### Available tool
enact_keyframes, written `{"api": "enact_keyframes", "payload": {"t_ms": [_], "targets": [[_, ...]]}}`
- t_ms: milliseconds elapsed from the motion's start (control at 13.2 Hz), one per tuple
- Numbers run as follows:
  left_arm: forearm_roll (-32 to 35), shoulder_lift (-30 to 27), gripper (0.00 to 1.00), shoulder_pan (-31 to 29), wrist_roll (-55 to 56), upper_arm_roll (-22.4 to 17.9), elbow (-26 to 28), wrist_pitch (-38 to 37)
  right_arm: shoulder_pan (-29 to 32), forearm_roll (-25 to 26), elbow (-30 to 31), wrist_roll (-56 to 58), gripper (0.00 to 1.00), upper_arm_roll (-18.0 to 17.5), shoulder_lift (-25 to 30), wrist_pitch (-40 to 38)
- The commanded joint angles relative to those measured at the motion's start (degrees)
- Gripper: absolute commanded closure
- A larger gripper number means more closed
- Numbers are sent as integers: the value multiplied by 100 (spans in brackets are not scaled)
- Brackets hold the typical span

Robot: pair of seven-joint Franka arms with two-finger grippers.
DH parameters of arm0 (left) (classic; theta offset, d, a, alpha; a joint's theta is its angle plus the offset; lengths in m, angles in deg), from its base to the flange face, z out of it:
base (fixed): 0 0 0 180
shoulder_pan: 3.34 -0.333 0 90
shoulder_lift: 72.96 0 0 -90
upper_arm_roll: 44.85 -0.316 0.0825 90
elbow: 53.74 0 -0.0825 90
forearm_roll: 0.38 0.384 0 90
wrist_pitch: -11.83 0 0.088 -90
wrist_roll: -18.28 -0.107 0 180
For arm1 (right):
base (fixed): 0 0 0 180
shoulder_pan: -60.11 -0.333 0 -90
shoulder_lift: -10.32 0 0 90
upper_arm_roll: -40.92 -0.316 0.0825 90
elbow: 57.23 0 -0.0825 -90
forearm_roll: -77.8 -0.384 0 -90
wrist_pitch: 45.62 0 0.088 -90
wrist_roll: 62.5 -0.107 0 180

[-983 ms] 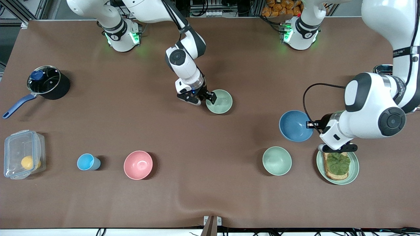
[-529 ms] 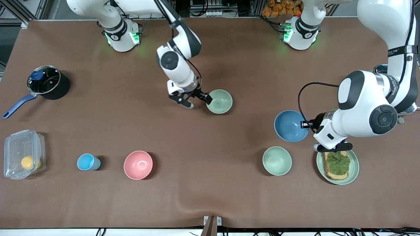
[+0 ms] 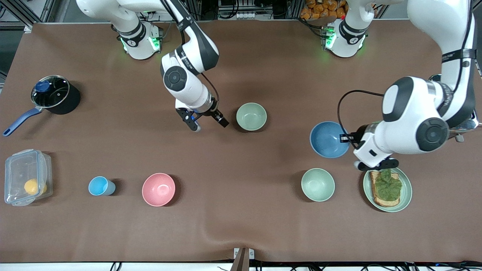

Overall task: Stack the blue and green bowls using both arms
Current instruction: 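Release the green bowl with the right gripper while the left gripper lifts the blue bowl, then carry the blue bowl with the left gripper over the green bowl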

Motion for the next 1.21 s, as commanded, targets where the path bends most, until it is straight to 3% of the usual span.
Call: {"api": "enact_keyframes", "payload": {"t_ms": [0, 151, 454, 605, 756, 907, 1134], "targets": [[-90, -122, 100, 13, 628, 383, 172, -5, 365, -599, -11, -235, 0, -37, -132, -8], [-81, -95, 100, 22, 1079, 613, 390, 241, 472, -1381, -28, -147, 0, -37, -315, 9], [-335, -622, 100, -4, 1535, 1088, 1813, 1425, 463, -2621, -28, 589, 0, -37, -667, 229], [-336, -605, 100, 13, 2097, 1439, 1921, 1578, 420, -3307, -11, 1116, 0, -46, -799, 220], [-336, -605, 100, 13, 2519, 1703, 2061, 1726, 385, -3668, -2, 1242, 0, -46, -870, 238], [-327, -605, 100, 22, 2950, 1975, 2482, 2435, 340, -3871, -28, 1242, 0, -63, -1019, 412], [-318, -483, 100, 258, 3382, 2047, 2616, 2773, 183, -4196, -107, 1251, 0, -64, -1230, 597]]}}
